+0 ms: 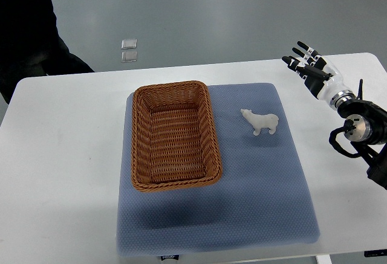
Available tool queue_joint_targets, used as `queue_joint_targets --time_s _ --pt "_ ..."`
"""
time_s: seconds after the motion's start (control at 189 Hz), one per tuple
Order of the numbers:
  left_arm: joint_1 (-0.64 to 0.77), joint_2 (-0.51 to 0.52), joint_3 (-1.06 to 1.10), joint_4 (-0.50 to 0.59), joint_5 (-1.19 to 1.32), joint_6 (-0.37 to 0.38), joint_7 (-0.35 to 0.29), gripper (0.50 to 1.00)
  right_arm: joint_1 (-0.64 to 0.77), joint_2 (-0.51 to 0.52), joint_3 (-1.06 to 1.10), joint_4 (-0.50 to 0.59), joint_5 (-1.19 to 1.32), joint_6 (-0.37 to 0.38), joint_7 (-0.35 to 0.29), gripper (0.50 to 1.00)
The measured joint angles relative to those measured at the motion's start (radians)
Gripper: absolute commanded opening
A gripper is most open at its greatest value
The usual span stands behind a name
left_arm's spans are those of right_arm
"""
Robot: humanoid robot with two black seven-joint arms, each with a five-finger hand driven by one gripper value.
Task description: Place white bear in brown basket with right hand
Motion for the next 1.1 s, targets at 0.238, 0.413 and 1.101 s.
queue_joint_targets --time_s 0.238,0.413,1.101 --pt "0.008 0.0 -0.002 0.001 0.001 -0.004 0.001 1.0 0.003 -0.002 0.0 0.0 0.0 0.0 0.0 0.924" --pt "0.009 0.0 -0.001 0.002 0.001 -0.004 0.001 1.0 0.004 -0.002 0.0 0.0 0.0 0.0 0.0 0.924" --pt "0.006 0.0 0.0 0.001 0.0 -0.003 0.001 1.0 0.009 -0.013 0.0 -0.005 0.0 0.0 0.0 0.924"
